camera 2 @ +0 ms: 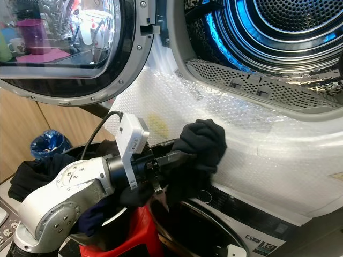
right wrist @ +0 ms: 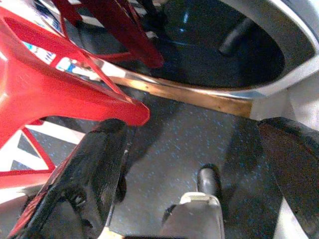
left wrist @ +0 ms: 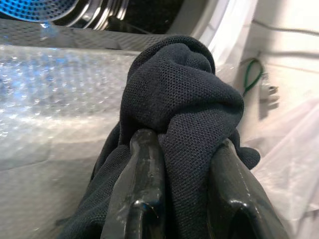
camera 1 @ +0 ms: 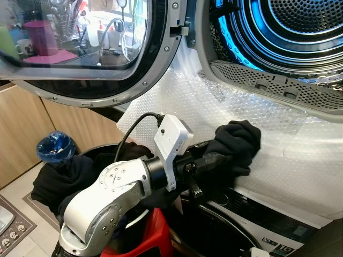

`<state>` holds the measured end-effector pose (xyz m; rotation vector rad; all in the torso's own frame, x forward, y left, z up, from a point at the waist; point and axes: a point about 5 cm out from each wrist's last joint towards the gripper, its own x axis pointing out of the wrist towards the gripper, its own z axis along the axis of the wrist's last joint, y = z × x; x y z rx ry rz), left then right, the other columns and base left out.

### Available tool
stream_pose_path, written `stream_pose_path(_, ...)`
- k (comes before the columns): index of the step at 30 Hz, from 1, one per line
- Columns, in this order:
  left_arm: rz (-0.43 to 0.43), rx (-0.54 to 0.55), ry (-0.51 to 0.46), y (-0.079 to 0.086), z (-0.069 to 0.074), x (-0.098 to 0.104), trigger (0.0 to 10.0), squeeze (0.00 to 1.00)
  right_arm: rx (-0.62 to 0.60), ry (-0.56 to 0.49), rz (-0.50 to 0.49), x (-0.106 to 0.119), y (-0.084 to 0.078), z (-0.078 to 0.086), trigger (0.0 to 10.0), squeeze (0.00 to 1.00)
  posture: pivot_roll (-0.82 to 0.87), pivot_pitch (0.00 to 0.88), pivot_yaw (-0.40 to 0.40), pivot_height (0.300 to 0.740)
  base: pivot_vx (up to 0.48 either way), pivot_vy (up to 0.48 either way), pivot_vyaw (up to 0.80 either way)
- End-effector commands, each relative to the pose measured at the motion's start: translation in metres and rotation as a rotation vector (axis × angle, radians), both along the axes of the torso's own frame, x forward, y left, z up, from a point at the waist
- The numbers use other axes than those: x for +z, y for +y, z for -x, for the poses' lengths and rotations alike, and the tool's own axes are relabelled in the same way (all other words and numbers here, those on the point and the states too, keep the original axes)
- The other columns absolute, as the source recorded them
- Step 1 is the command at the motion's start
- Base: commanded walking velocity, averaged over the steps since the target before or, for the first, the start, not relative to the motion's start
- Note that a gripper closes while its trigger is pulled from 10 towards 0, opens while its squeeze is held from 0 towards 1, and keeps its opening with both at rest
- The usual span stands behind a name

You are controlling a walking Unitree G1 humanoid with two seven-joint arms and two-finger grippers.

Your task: Clothes washing

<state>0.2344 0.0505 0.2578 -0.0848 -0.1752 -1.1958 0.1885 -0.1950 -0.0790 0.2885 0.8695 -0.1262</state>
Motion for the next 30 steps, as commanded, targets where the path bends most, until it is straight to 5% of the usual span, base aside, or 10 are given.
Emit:
stream_pose_path(1,0.016,-0.030,-0.051,0.000,0.007,0.012,0.0,0.00,-0.022,-0.027,-0.004,0.003,-0.005,-0.003,10.0,0.00,0.05,0.063,-0.041,0.740,0.000,0.000,0.00)
stream_pose_path(3,-0.005,-0.045,-0.046,0.001,0.010,0.010,0.0,0.00,-0.022,-0.038,-0.008,0.004,-0.008,-0.004,10.0,0.00,0.05,0.064,-0.043,0.740,0.000,0.000,0.00)
stream_pose_path(4,-0.030,-0.056,-0.022,0.003,0.012,0.005,0.0,0.00,-0.011,-0.065,-0.020,0.007,-0.011,-0.006,10.0,0.34,0.05,0.067,-0.043,0.740,0.000,0.000,0.00)
stream_pose_path(5,-0.042,-0.059,-0.011,0.004,0.012,0.003,0.0,0.00,-0.005,-0.080,-0.027,0.008,-0.011,-0.008,10.0,0.34,0.05,0.067,-0.043,0.740,0.000,0.000,0.00)
stream_pose_path(6,-0.067,-0.067,0.004,0.006,0.013,-0.002,0.0,0.00,0.005,-0.107,-0.044,0.011,-0.013,-0.011,10.0,0.84,0.05,0.070,-0.045,0.740,0.000,0.000,0.00)
stream_pose_path(7,-0.095,-0.074,0.018,0.008,0.015,-0.007,0.0,0.00,0.017,-0.132,-0.056,0.014,-0.015,-0.014,10.0,1.00,0.04,0.072,-0.046,0.740,0.000,0.000,0.00)
stream_pose_path(10,-0.161,-0.047,0.074,0.016,0.013,-0.026,0.0,0.00,0.066,-0.208,-0.077,0.024,-0.029,-0.022,10.0,1.00,0.04,0.073,-0.045,0.740,0.000,0.000,0.00)
stream_pose_path(20,-0.152,-0.001,0.099,0.027,0.008,-0.028,0.0,0.00,0.226,-0.457,-0.330,0.060,-0.055,-0.039,10.0,1.00,0.02,0.078,-0.042,0.740,0.000,0.000,0.00)
stream_pose_path(30,-0.197,0.021,0.145,0.037,0.014,-0.037,0.0,0.00,0.429,-0.515,-0.439,0.079,-0.070,-0.036,10.0,1.00,0.02,0.072,-0.033,0.740,0.000,0.000,0.00)
